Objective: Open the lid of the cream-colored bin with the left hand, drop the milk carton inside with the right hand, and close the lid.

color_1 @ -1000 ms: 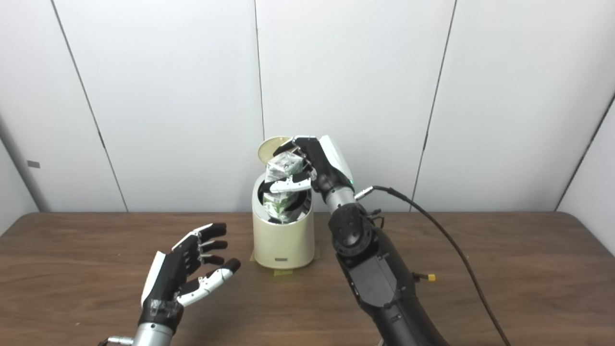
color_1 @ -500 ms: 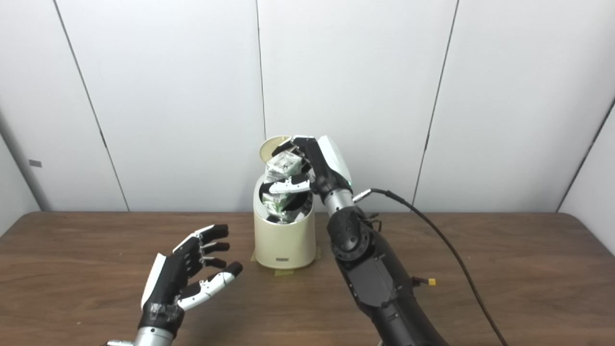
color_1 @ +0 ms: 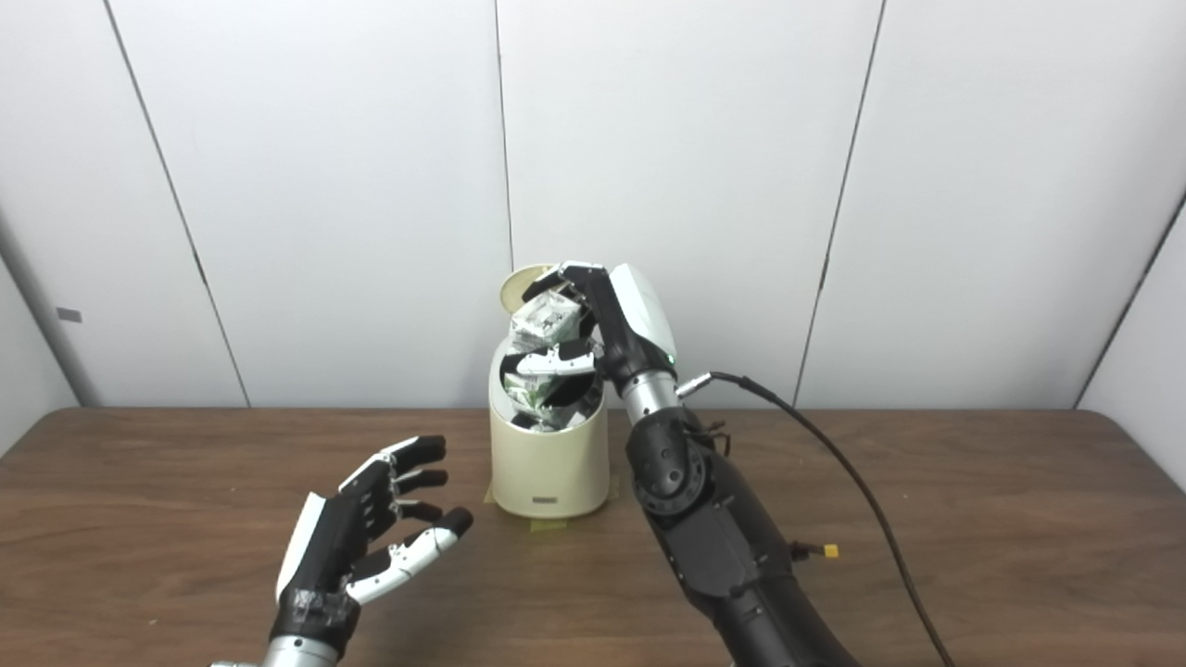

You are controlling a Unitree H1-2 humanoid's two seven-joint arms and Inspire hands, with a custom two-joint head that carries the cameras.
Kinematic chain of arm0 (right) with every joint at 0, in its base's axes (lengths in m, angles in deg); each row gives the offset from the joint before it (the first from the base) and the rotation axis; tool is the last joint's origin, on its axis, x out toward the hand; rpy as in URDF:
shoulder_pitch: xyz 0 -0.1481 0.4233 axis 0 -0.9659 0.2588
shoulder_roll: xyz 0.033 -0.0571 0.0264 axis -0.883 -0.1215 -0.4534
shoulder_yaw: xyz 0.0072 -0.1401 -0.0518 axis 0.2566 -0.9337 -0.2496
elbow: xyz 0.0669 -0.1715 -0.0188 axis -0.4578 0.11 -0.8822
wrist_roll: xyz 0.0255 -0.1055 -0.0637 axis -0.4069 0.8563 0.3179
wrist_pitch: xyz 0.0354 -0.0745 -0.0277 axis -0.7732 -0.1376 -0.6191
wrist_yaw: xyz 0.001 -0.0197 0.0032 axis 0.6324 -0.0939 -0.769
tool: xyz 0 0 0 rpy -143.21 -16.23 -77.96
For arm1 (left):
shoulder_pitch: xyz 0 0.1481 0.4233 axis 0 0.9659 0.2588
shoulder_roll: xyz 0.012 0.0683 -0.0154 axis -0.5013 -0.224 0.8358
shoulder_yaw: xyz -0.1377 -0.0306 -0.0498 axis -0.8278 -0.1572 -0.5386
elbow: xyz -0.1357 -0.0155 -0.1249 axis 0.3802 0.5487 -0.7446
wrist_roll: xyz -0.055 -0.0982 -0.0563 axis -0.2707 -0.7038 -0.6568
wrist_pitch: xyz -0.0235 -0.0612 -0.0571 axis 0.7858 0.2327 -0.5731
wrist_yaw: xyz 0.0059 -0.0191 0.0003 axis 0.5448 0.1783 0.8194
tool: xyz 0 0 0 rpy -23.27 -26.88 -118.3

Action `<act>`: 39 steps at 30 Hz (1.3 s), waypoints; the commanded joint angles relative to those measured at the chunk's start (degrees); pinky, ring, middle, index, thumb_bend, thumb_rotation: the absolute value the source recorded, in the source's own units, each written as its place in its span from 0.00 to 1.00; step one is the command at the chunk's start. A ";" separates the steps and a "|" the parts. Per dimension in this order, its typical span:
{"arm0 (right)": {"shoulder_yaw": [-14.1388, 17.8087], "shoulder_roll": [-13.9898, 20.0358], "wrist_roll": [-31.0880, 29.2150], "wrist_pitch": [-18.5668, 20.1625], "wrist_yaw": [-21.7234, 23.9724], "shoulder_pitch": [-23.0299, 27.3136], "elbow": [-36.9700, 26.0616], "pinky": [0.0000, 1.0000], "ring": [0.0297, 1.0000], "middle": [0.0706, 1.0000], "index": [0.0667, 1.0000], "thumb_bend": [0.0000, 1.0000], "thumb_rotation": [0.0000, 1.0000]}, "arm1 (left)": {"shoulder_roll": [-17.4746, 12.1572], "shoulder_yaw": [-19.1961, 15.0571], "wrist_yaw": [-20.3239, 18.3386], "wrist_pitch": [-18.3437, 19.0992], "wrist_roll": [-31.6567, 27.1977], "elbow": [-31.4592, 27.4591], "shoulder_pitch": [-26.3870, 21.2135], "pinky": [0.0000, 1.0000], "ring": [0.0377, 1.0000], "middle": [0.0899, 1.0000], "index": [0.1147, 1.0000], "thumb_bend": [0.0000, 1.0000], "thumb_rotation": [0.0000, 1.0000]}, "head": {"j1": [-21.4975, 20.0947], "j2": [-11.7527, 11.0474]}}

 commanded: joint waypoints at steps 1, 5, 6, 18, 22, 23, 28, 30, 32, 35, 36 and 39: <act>-0.18 0.29 0.56 -2.45 -0.92 3.69 -0.55 0.28 0.31 0.40 0.49 0.52 0.00 | -0.15 0.04 0.06 -0.60 0.13 -1.90 -1.36 0.62 0.75 0.80 0.75 0.71 0.24 | 0.00 0.15; -1.13 1.15 1.58 -3.95 -1.16 3.53 0.20 0.28 0.31 0.40 0.49 0.52 0.00 | -0.34 0.04 -0.01 -0.56 0.23 -1.84 -1.30 0.62 0.76 0.80 0.75 0.72 0.26 | -0.05 0.28; -1.36 1.34 1.83 -4.24 -1.25 3.48 0.36 0.28 0.30 0.40 0.49 0.52 0.00 | -0.39 0.03 -0.07 -0.61 0.14 -1.85 -1.28 0.62 0.76 0.80 0.75 0.72 0.26 | -0.05 0.32; -1.82 1.91 3.52 -3.85 -2.90 3.77 2.64 0.29 0.31 0.40 0.49 0.52 0.00 | -0.80 0.18 -0.65 -0.51 -0.31 -2.31 -0.59 0.62 0.75 0.79 0.75 0.71 0.22 | -0.03 0.87; -1.82 1.73 3.90 -3.75 -3.68 3.90 3.17 0.29 0.31 0.40 0.49 0.52 0.00 | -1.10 0.35 -0.66 -0.48 0.02 -2.53 -0.47 0.62 0.75 0.79 0.75 0.71 0.23 | -0.10 0.96; -1.76 1.70 3.95 -3.85 -3.81 3.96 3.35 0.29 0.31 0.40 0.49 0.52 0.00 | -1.15 0.39 -0.58 -0.41 0.16 -2.55 -0.46 0.62 0.75 0.79 0.75 0.70 0.23 | -0.10 0.96; -1.44 1.61 4.15 -3.94 -4.41 4.22 3.97 0.28 0.31 0.40 0.48 0.52 0.00 | -1.36 0.39 -0.78 -0.17 -0.23 -2.52 -0.40 0.63 0.75 0.79 0.75 0.71 0.23 | -0.20 1.03; -1.38 1.66 4.34 -4.02 -4.78 4.27 4.08 0.28 0.31 0.40 0.49 0.52 0.00 | -1.50 0.46 -0.87 -0.35 -0.29 -2.45 -0.38 0.63 0.75 0.79 0.75 0.71 0.23 | -0.19 1.09; -1.32 1.70 4.59 -4.12 -5.30 4.32 4.24 0.28 0.30 0.40 0.49 0.52 0.00 | -1.64 0.62 -0.94 -0.28 0.00 -2.58 -0.32 0.62 0.75 0.79 0.75 0.70 0.23 | -0.20 1.12; -1.09 1.70 4.78 -3.55 -5.74 4.27 4.03 0.28 0.31 0.40 0.48 0.52 0.00 | -1.66 0.76 -0.90 -0.14 0.03 -2.77 -0.24 0.61 0.74 0.79 0.75 0.69 0.23 | -0.16 1.30; -1.04 1.73 4.96 -3.47 -6.12 4.28 4.07 0.28 0.31 0.40 0.48 0.52 0.00 | -1.65 0.79 -0.87 -0.06 0.09 -2.85 -0.23 0.61 0.74 0.79 0.75 0.69 0.22 | -0.22 1.26; -0.97 1.83 4.94 -3.96 -6.51 4.20 4.26 0.27 0.31 0.40 0.49 0.52 0.00 | -1.75 0.89 -0.75 -0.06 0.38 -2.88 -0.21 0.60 0.74 0.79 0.75 0.69 0.24 | -0.22 1.26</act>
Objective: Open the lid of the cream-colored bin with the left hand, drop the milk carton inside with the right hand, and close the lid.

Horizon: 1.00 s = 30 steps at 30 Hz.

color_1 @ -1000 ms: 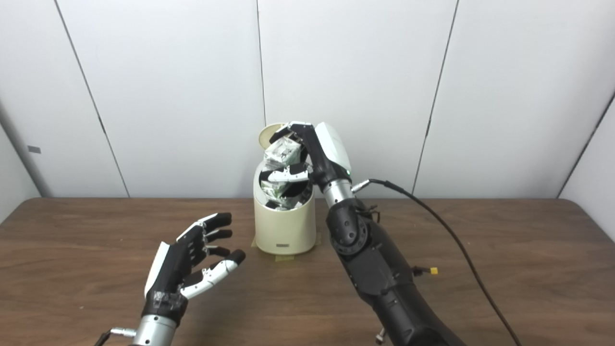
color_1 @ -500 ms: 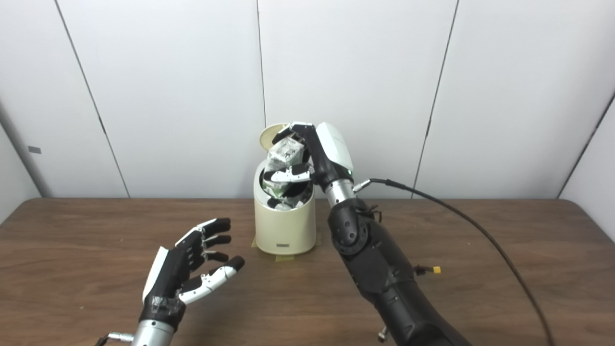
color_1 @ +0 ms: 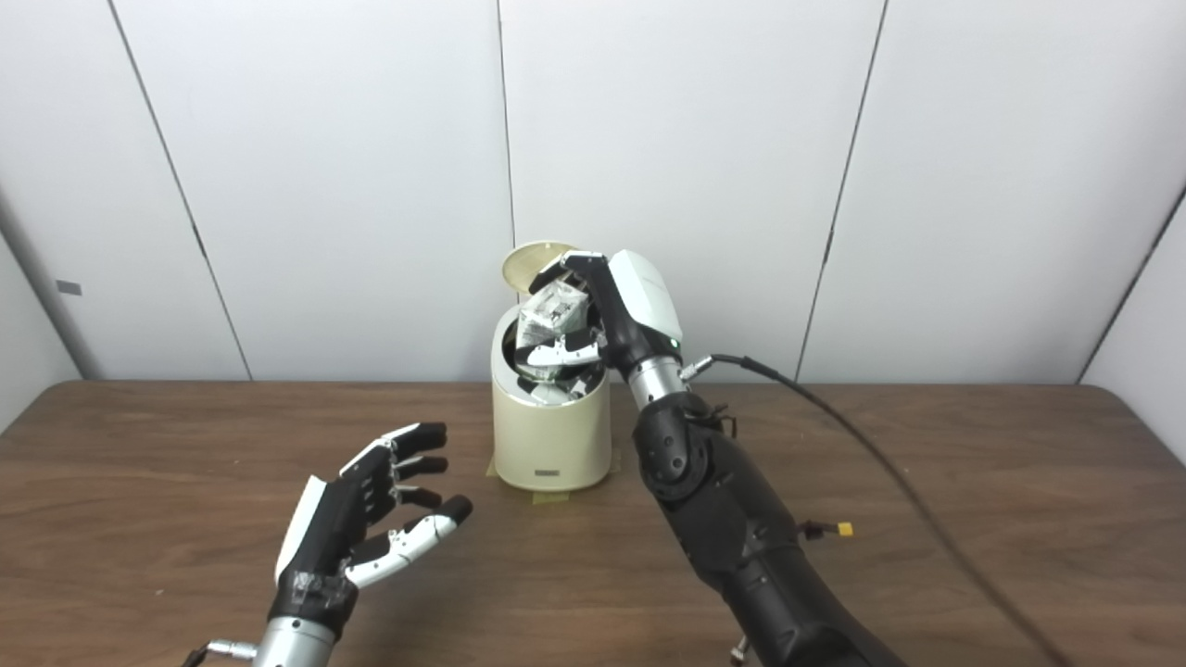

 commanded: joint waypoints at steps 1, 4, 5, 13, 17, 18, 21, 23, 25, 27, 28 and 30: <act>1.11 0.62 -0.15 -0.89 -2.31 3.42 -1.33 0.27 0.31 0.40 0.49 0.52 0.00 | -0.16 0.13 -0.06 -0.66 0.54 -1.94 -1.25 0.61 0.74 0.79 0.75 0.70 0.24 | 0.05 0.03; 1.14 0.81 -1.29 -0.73 -0.22 3.08 -1.90 0.28 0.31 0.40 0.48 0.52 0.00 | -0.09 0.04 0.00 -0.57 0.37 -1.93 -1.27 0.61 0.74 0.79 0.75 0.70 0.23 | -0.03 0.05; 1.04 0.90 -1.47 -0.64 0.30 3.00 -2.06 0.28 0.32 0.40 0.48 0.52 0.00 | -0.06 0.02 0.00 -0.50 0.31 -1.94 -1.30 0.61 0.74 0.79 0.75 0.70 0.23 | -0.03 0.05; -2.44 2.89 1.89 3.01 5.43 2.18 -4.58 0.38 0.51 0.61 0.65 0.91 0.36 | -0.11 -0.07 -0.29 -0.73 -0.55 -1.72 -1.39 0.62 0.75 0.79 0.74 0.70 0.23 | -0.05 -0.02; -2.50 3.24 1.86 2.62 6.15 1.82 -5.22 0.42 0.56 0.67 0.68 0.94 0.37 | -0.14 -0.09 -0.26 -0.83 -0.62 -1.40 -1.54 0.61 0.75 0.79 0.74 0.70 0.22 | -0.39 -0.09; -2.49 3.36 1.83 2.38 6.30 1.74 -5.38 0.43 0.57 0.67 0.68 0.94 0.37 | -0.13 -0.14 -0.38 -0.90 -0.98 -1.33 -1.56 0.61 0.75 0.79 0.74 0.70 0.21 | -0.39 -0.09; -2.46 3.75 1.59 1.67 6.90 1.39 -6.09 0.45 0.58 0.68 0.68 0.94 0.39 | -0.20 -0.12 -0.41 -0.86 -0.99 -1.25 -1.60 0.61 0.75 0.79 0.74 0.70 0.22 | -0.50 -0.23; -2.39 3.95 1.41 1.45 7.38 1.11 -6.74 0.46 0.59 0.69 0.69 0.95 0.40 | -0.27 -0.14 -0.36 -1.09 -0.95 -1.08 -1.66 0.61 0.75 0.79 0.74 0.70 0.21 | -0.64 -0.29; -2.20 4.12 1.21 0.43 7.35 0.73 -7.46 0.45 0.57 0.68 0.69 0.95 0.39 | -0.32 -0.13 -0.20 -1.11 -0.60 -1.01 -1.71 0.61 0.75 0.79 0.74 0.70 0.22 | -0.76 -0.35; -1.95 4.26 1.03 -0.90 6.81 0.35 -8.03 0.43 0.55 0.68 0.68 0.95 0.38 | -0.34 -0.18 -0.24 -1.17 -0.76 -0.85 -1.75 0.61 0.74 0.79 0.74 0.70 0.22 | -0.83 -0.53; -1.75 4.34 0.84 -1.83 6.38 0.14 -8.31 0.42 0.54 0.67 0.68 0.95 0.38 | -0.35 -0.23 -0.33 -1.35 -1.08 -0.65 -1.79 0.61 0.75 0.79 0.74 0.70 0.21 | -0.82 -0.60; -1.35 4.43 0.55 -3.62 5.57 -0.16 -8.64 0.41 0.53 0.66 0.68 0.95 0.37 | -0.45 -0.21 -0.34 -1.49 -1.03 -0.38 -1.87 0.62 0.75 0.79 0.74 0.69 0.20 | -0.88 -0.75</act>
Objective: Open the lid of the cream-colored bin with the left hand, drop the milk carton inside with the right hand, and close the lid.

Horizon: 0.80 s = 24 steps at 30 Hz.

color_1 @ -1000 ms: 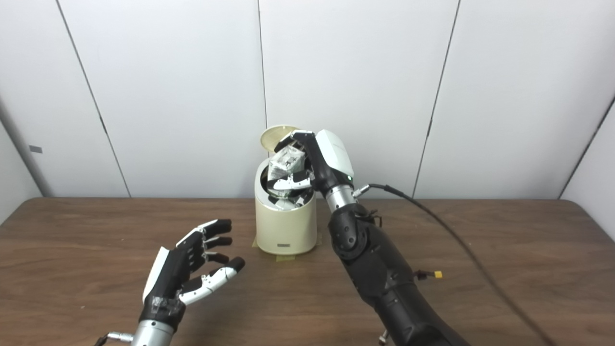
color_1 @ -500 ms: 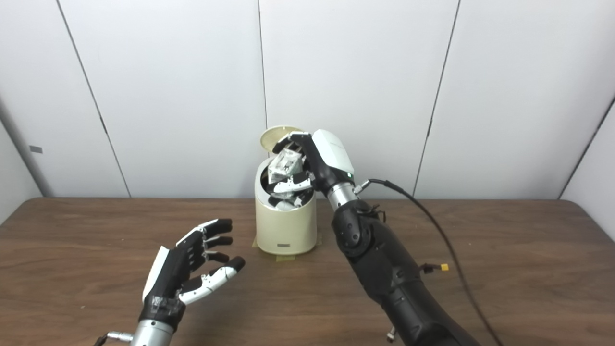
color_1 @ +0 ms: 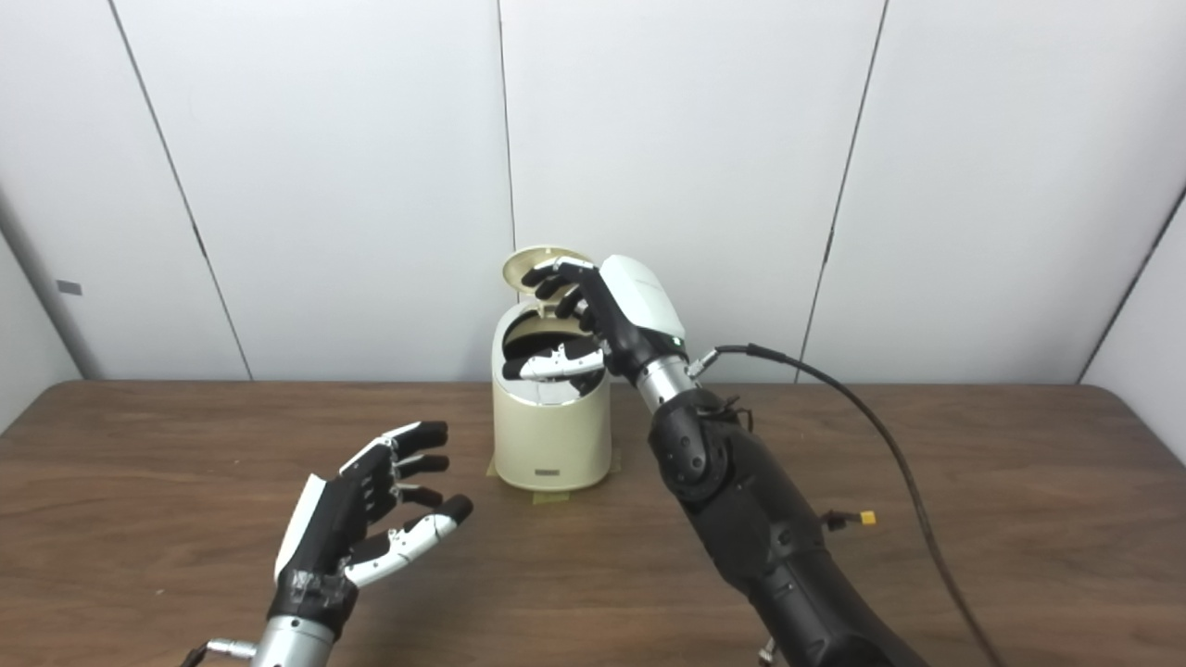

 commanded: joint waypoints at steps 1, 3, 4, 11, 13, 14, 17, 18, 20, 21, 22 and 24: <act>1.31 0.87 -0.84 -3.78 -2.45 2.19 -2.64 0.40 0.53 0.66 0.68 0.95 0.36 | -0.27 -0.07 -0.12 -1.46 0.04 -0.40 -1.92 0.62 0.75 0.79 0.74 0.70 0.21 | 0.01 -0.10; 2.20 1.03 -1.71 -4.78 -2.44 1.30 -4.96 0.40 0.54 0.66 0.67 0.93 0.34 | -0.30 -0.05 -0.08 -1.38 0.13 -0.32 -1.97 0.63 0.75 0.79 0.74 0.70 0.22 | 0.01 -0.10; 2.73 1.05 -2.22 -5.22 -2.47 0.79 -6.29 0.41 0.54 0.66 0.67 0.93 0.34 | -0.34 -0.04 -0.05 -1.43 0.18 -0.21 -2.02 0.62 0.75 0.79 0.74 0.70 0.22 | -0.07 -0.23; 7.32 1.03 -6.92 -7.71 -2.12 -3.85 -15.64 0.35 0.47 0.62 0.60 0.85 0.25 | -0.55 -0.04 -0.26 -2.22 -0.30 0.67 -2.29 0.61 0.74 0.79 0.75 0.69 0.21 | -0.26 -0.55; 8.46 1.23 -8.82 -7.25 -0.75 -5.51 -18.60 0.32 0.43 0.58 0.60 0.82 0.24 | -0.60 -0.12 -0.19 -2.49 -0.33 1.00 -2.41 0.60 0.74 0.79 0.74 0.69 0.21 | -0.39 -0.61; 9.06 1.24 -9.95 -6.92 -0.13 -6.35 -19.99 0.30 0.41 0.56 0.60 0.81 0.23 | -0.59 -0.21 -0.21 -2.59 -0.51 1.17 -2.46 0.60 0.74 0.79 0.74 0.69 0.20 | -0.39 -0.61; 10.96 1.03 -14.54 -6.05 2.20 -8.94 -23.47 0.28 0.37 0.54 0.59 0.81 0.23 | -0.71 -0.29 -0.33 -2.98 -0.82 1.51 -2.56 0.60 0.74 0.79 0.74 0.69 0.21 | -0.47 -0.69; 11.63 0.91 -16.25 -5.70 2.96 -10.13 -24.86 0.27 0.37 0.53 0.58 0.81 0.23 | -0.85 -0.27 -0.32 -3.10 -0.64 1.66 -2.61 0.60 0.74 0.79 0.74 0.69 0.20 | -0.41 -0.76; 12.85 0.42 -19.17 -5.02 4.04 -12.17 -27.25 0.28 0.38 0.53 0.58 0.81 0.23 | -1.04 -0.28 -0.29 -3.22 -0.49 1.86 -2.68 0.61 0.74 0.79 0.75 0.69 0.22 | -0.41 -0.74; 13.42 0.50 -20.40 -4.92 4.57 -13.80 -29.00 0.29 0.38 0.53 0.57 0.81 0.23 | -1.14 -0.27 -0.29 -3.13 -0.40 1.81 -2.70 0.61 0.74 0.79 0.75 0.70 0.22 | -0.32 -0.79; 13.89 0.69 -20.80 -4.57 4.89 -15.47 -30.83 0.31 0.41 0.54 0.59 0.79 0.24 | -1.23 -0.29 -0.27 -3.15 -0.40 1.84 -2.72 0.61 0.74 0.79 0.75 0.69 0.22 | -0.38 -0.77; 14.58 0.99 -20.29 -3.25 5.21 -17.97 -33.61 0.33 0.42 0.55 0.61 0.75 0.27 | -1.39 -0.36 -0.25 -3.20 -0.45 1.92 -2.77 0.61 0.73 0.79 0.75 0.69 0.22 | -0.34 -0.83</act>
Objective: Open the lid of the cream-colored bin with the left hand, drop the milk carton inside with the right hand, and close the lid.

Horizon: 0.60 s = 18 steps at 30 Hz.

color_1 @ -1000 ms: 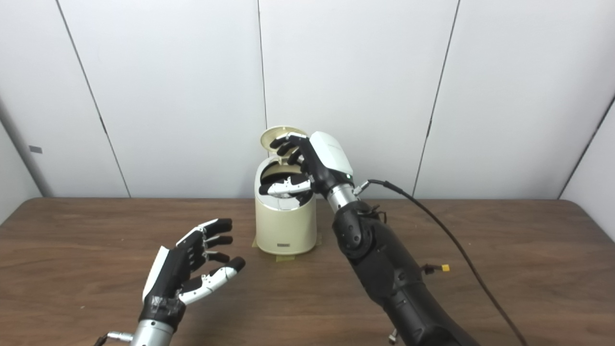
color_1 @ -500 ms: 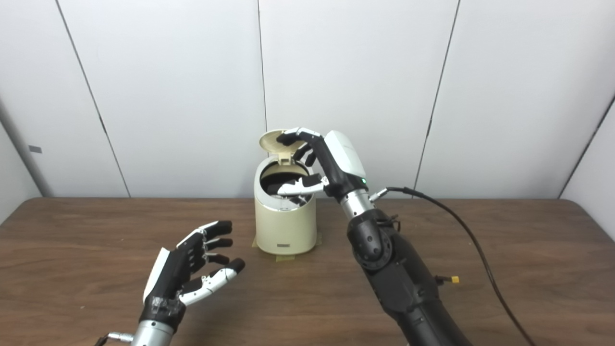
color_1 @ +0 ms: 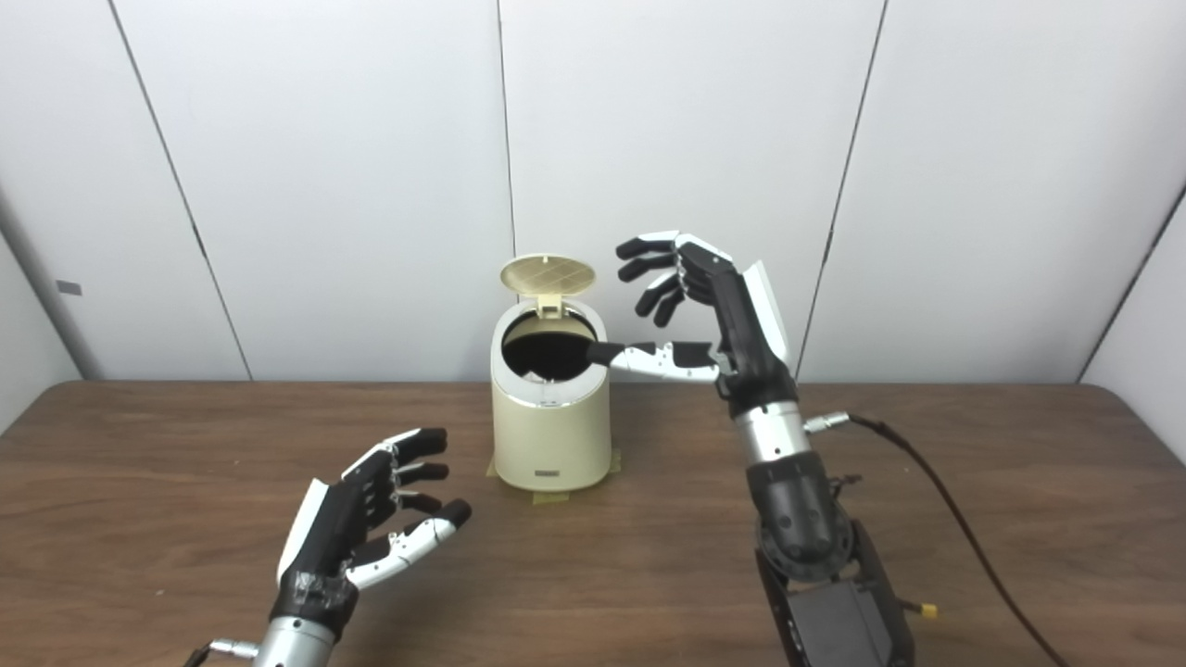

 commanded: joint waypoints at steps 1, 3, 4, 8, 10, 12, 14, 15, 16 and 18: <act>1.15 0.61 -0.34 1.80 0.49 0.09 -4.14 0.33 0.42 0.56 0.63 0.75 0.30 | -0.35 -0.19 -0.24 -2.33 -0.34 -0.95 -2.28 0.61 0.73 0.79 0.74 0.69 0.22 | 0.05 -0.05; 1.68 1.19 -1.85 5.16 2.35 -2.70 -6.91 0.34 0.43 0.61 0.68 0.77 0.36 | -0.49 -0.31 -0.25 -2.43 -0.59 -0.78 -2.35 0.61 0.73 0.79 0.74 0.70 0.22 | -0.01 -0.06; 1.83 1.51 -3.02 6.55 3.51 -3.89 -7.99 0.37 0.47 0.63 0.71 0.77 0.37 | -0.56 -0.39 -0.24 -2.60 -0.73 -0.62 -2.39 0.61 0.73 0.79 0.74 0.70 0.22 | -0.03 -0.18; 2.36 2.53 -6.85 10.20 7.18 -8.75 -11.07 0.52 0.64 0.75 0.81 0.79 0.43 | -0.71 -0.79 -0.39 -3.50 -1.90 -0.12 -2.38 0.62 0.74 0.79 0.74 0.71 0.22 | 0.03 -0.64; 2.57 2.63 -8.21 10.83 8.05 -10.84 -11.98 0.57 0.69 0.79 0.83 0.80 0.45 | -1.00 -0.88 -0.63 -4.53 -2.50 0.36 -2.33 0.62 0.75 0.79 0.74 0.71 0.21 | 0.16 -0.90; 2.68 2.32 -8.85 10.51 8.20 -12.19 -12.20 0.61 0.72 0.83 0.85 0.81 0.49 | -1.31 -1.00 -0.86 -5.49 -2.92 0.81 -2.26 0.63 0.76 0.80 0.75 0.70 0.23 | 0.52 -1.11; 2.79 1.79 -9.26 8.92 8.05 -13.51 -11.73 0.61 0.73 0.84 0.86 0.82 0.51 | -1.42 -1.20 -1.10 -5.98 -3.48 0.91 -2.15 0.64 0.76 0.80 0.76 0.72 0.24 | 0.68 -1.19; 2.79 1.55 -9.57 7.62 8.05 -14.23 -11.17 0.61 0.73 0.84 0.86 0.82 0.52 | -1.53 -1.28 -1.32 -6.24 -3.67 0.84 -2.14 0.64 0.76 0.81 0.77 0.72 0.25 | 0.83 -1.26; 2.71 1.32 -9.64 6.67 7.99 -14.82 -10.79 0.61 0.74 0.84 0.86 0.82 0.51 | -1.71 -1.31 -1.62 -6.31 -3.79 0.65 -2.15 0.64 0.77 0.81 0.79 0.73 0.26 | 0.82 -1.20; 2.62 0.85 -9.84 5.71 7.95 -15.57 -10.49 0.61 0.75 0.85 0.86 0.82 0.50 | -2.04 -1.32 -2.05 -6.09 -3.82 0.21 -2.17 0.66 0.79 0.83 0.83 0.75 0.29 | 0.93 -1.14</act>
